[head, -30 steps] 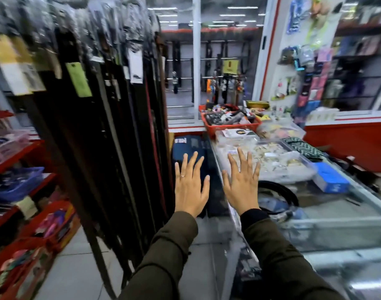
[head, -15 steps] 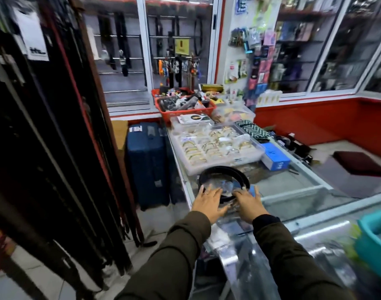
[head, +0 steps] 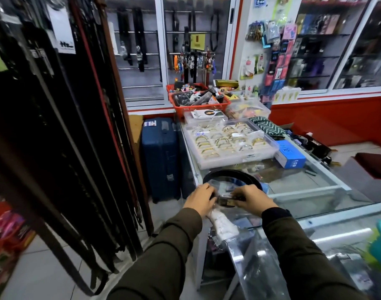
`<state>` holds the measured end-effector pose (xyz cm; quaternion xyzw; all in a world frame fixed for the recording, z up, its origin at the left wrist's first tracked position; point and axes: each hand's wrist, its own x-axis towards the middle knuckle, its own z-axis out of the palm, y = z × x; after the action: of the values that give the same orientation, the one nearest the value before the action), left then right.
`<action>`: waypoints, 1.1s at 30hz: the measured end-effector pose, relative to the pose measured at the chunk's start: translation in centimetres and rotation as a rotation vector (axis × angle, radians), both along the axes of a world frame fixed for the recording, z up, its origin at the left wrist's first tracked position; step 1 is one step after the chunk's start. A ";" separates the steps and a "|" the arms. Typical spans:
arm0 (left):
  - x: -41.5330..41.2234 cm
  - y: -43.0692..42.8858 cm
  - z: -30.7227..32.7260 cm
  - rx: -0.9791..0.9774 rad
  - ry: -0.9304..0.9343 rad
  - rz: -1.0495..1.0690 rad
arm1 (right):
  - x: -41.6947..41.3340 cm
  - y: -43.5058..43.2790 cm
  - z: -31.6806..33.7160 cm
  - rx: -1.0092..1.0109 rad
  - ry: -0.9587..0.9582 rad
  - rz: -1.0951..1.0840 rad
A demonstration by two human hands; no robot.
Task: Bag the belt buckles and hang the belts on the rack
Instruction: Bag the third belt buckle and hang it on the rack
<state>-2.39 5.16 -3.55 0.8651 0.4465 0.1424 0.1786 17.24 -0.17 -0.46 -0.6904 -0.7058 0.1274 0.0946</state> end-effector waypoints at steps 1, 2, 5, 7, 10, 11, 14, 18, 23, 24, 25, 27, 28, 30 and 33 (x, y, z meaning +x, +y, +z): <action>-0.5 0.0 0.1 0.006 -0.046 0.005 | -0.3 0.0 0.5 0.010 0.007 0.017; -1.1 -0.1 0.2 0.015 -0.105 0.013 | -0.8 0.1 1.1 0.019 0.010 0.033; -2.7 -0.5 1.0 0.035 -0.361 0.052 | -2.5 0.3 3.1 0.062 0.076 0.078; -3.5 -1.0 2.0 0.052 -0.548 0.136 | -3.8 0.6 4.4 0.072 0.207 0.087; -4.6 -1.1 3.3 0.016 -0.781 0.312 | -5.8 1.0 5.6 0.113 0.387 0.067; -5.0 -1.1 3.7 -0.023 -0.858 0.367 | -6.5 1.1 5.9 0.119 0.441 0.062; -6.6 -1.4 5.2 -0.273 -1.155 0.507 | -8.9 1.3 6.9 0.135 0.560 0.071; -9.1 -2.3 7.3 -0.444 -1.377 0.593 | -12.0 1.6 7.9 0.130 0.727 0.076; -12.3 -3.8 9.1 -0.432 -1.306 0.565 | -15.4 1.6 8.8 0.112 1.017 0.065; -12.9 -3.9 9.3 -0.394 -1.297 0.563 | -16.0 1.4 9.0 0.090 1.061 0.089; -13.6 -4.2 9.7 -0.345 -1.286 0.561 | -16.5 1.4 9.1 0.068 1.084 0.112; -14.7 -4.6 10.7 -0.239 -1.267 0.574 | -17.4 1.4 9.5 0.088 1.097 0.146; -15.2 -4.7 11.3 -0.190 -1.274 0.584 | -17.8 1.3 9.7 0.119 1.097 0.177; -16.0 -5.0 13.0 -0.116 -1.317 0.594 | -18.6 1.2 10.4 0.163 1.101 0.204; -17.0 -5.4 16.3 -0.014 -1.365 0.582 | -19.6 1.0 12.0 0.145 1.164 0.281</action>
<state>-19.35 -0.28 12.72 0.4299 0.4484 0.6872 0.3768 -2.35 0.87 11.53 -0.3992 -0.6293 0.4471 0.4947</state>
